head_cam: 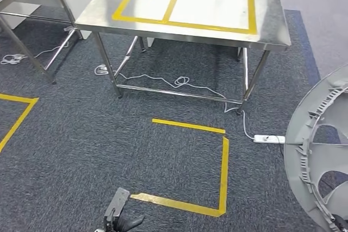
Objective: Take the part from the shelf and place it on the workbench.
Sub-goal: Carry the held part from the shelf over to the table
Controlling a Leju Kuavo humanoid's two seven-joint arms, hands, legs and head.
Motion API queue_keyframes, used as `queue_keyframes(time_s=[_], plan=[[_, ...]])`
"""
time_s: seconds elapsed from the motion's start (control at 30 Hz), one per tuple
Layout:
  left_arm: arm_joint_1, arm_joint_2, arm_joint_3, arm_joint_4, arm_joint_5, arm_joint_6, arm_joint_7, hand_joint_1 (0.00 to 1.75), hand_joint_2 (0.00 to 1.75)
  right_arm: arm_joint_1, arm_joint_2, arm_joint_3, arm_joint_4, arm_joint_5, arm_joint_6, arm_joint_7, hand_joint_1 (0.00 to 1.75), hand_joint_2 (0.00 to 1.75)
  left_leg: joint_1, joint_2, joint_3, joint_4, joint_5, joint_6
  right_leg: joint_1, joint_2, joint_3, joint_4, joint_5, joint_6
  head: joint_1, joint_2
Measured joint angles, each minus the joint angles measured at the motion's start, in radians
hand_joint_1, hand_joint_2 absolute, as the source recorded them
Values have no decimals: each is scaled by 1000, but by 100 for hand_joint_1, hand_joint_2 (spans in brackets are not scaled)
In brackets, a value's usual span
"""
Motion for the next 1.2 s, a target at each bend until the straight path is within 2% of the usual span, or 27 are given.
queue_keyframes(time_s=[0.03, 0.07, 0.1, 0.13, 0.17, 0.2, 0.23, 0.33, 0.37, 0.4, 0.47, 0.5, 0.53, 0.57, 0.6, 0.67, 0.7, 0.73, 0.9, 0.97, 1.03, 1.1, 1.13, 1.17, 1.2], plan=[[2, 0, 0, 0, 0, 0, 0, 0, 175, -1, 0, 0, 0, 0, 0, -1, 175, 175, 0, 17, -1, 2, -2, -2, -4, -4, -12, 30, -6, 7, 0, 0], [3, 0, 0, 0, 0, 0, 0, 0, 175, 0, 0, 1, 0, 0, 0, -1, 175, 175, 1, 34, -1, 4, -4, -5, -7, -8, -5, 26, 5, 13, 0, 0], [3, 0, 0, 0, 0, 0, 0, 0, 175, 0, 0, 1, 0, 0, 0, -1, 175, 175, 3, 49, -1, 8, -8, -9, -11, -16, 23, -19, 31, 19, 0, 0], [2, 0, 0, 0, 0, 0, 0, 0, 175, 0, 0, 1, 0, 0, 0, -1, 175, 175, 4, 62, -1, 15, -12, -16, -13, -34, 65, -91, 59, 23, 0, 0], [1, 0, 0, 0, 0, 0, 0, 0, 175, -1, 0, 1, 1, 0, 0, 0, 175, 175, 4, 73, -2, 21, -17, -23, -13, -54, 101, -152, 78, 22, 0, 0], [0, 1, 0, 0, 0, 0, -1, 0, 175, -2, 0, 1, 2, -1, 0, 0, 175, 175, 3, 82, -2, 29, -23, -30, -12, -69, 129, -195, 90, 16, 0, 0], [-2, 2, 0, -1, 0, 0, -1, 0, 175, -3, 0, 1, 2, -1, 0, 1, 175, 175, 1, 90, -1, 34, -28, -37, -10, -77, 140, -214, 91, 7, -1, 0], [-6, 2, 0, -1, 0, 1, -2, 0, 175, -2, 0, 1, 3, -1, -1, 2, 175, 175, 2, 108, 5, 41, -35, -53, -9, -50, 132, -211, 95, -21, -3, 0], [-7, 1, 0, -1, 0, 1, -2, 0, 175, -2, 0, 1, 3, -1, -2, 2, 175, 175, 4, 93, 1, 53, -49, -59, -10, -40, 130, -212, 99, -28, -4, 0], [-8, 1, 0, -1, 0, 1, -2, 0, 175, -3, 0, 2, 3, -1, -2, 2, 175, 175, 8, 69, -9, 83, -74, -64, -12, -29, 128, -213, 103, -35, -6, 0], [-6, 2, 0, -1, 0, 1, -3, 0, 175, -5, 0, 2, 3, 0, -2, 3, 175, 175, 12, 14, -55, 202, -149, -71, -12, -7, 123, -213, 109, -44, -9, 0], [-4, 3, 0, -1, 1, 1, -3, 0, 175, -6, 0, 3, 3, 0, -2, 3, 175, 175, 13, 3, -81, 268, -179, -71, -10, 5, 119, -213, 111, -46, -9, 0], [-2, 3, 0, -1, 1, 0, -3, 0, 175, -6, 0, 3, 4, -1, -2, 4, 175, 175, 14, -2, -99, 313, -193, -70, -8, 18, 117, -212, 112, -47, -9, 0], [-1, 4, 0, -1, 1, 0, -3, 0, 175, -5, 0, 3, 4, -1, -2, 4, 175, 175, 13, -4, -101, 322, -186, -67, -7, 30, 116, -212, 114, -47, -9, 0], [0, 4, 0, -1, 1, 0, -2, 0, 175, -5, 0, 2, 5, -1, -2, 1, 175, 175, 13, -5, -86, 292, -158, -63, -5, 40, 116, -212, 115, -47, -9, 0], [-2, 5, 0, -1, 2, 0, -2, 0, 175, -4, 0, -2, 5, -1, -1, -15, 175, 175, 11, -18, -26, 160, -84, -49, -3, 56, 118, -212, 116, -46, -9, 0], [-3, 5, 0, -1, 3, 0, -2, 0, 175, -3, 1, -5, 5, -1, 0, -24, 175, 175, 10, -25, -1, 104, -61, -43, -1, 62, 119, -212, 117, -44, -8, 0], [-4, 6, 0, -1, 3, 0, -3, 0, 175, -2, 1, -8, 5, -1, 0, -31, 175, 175, 8, -32, 14, 69, -50, -39, -1, 66, 119, -211, 118, -43, -8, 0], [-5, 6, 0, -1, 4, 0, -3, 0, 175, -3, 2, -10, 5, -1, 0, -37, 175, 175, 8, -36, 18, 52, -49, -37, 2, 70, 116, -209, 120, -39, -8, 0], [-6, 4, 0, -1, 5, 0, -2, 0, 175, -2, 4, -13, 5, 0, 0, -46, 175, 175, 9, -33, 16, 42, -44, -35, -1, 70, 107, -208, 122, -29, -10, 0], [-5, 2, 0, -1, 6, 0, -2, 0, 175, -5, 6, -17, 6, 0, 0, -58, 175, 175, 10, -21, 9, 31, -31, -25, -6, 35, 55, -111, 66, -11, -8, 0], [0, 1, 1, -1, 8, 0, 0, 0, 175, -7, 8, -19, 8, 0, 0, -63, 175, 175, 9, -7, 1, 27, -22, -17, -7, -1, -9, 36, -7, 4, -5, 0], [2, 2, 1, -1, 8, 0, 1, 0, 175, -7, 8, -19, 10, 0, 0, -64, 175, 175, 8, -1, 0, 28, -22, -17, -7, -3, -16, 63, -12, 6, -5, 0], [2, 2, 1, -1, 8, -1, 1, 0, 175, -6, 8, -20, 12, 0, 0, -66, 175, 175, 7, 3, -1, 29, -21, -17, -7, -4, -3, 50, 2, 7, -5, 0], [3, 2, 1, -1, 8, -1, 2, 0, 175, -6, 8, -20, 13, 0, 0, -68, 175, 175, 7, 6, -1, 31, -22, -18, -7, -6, 31, -3, 30, 7, -5, 0]])
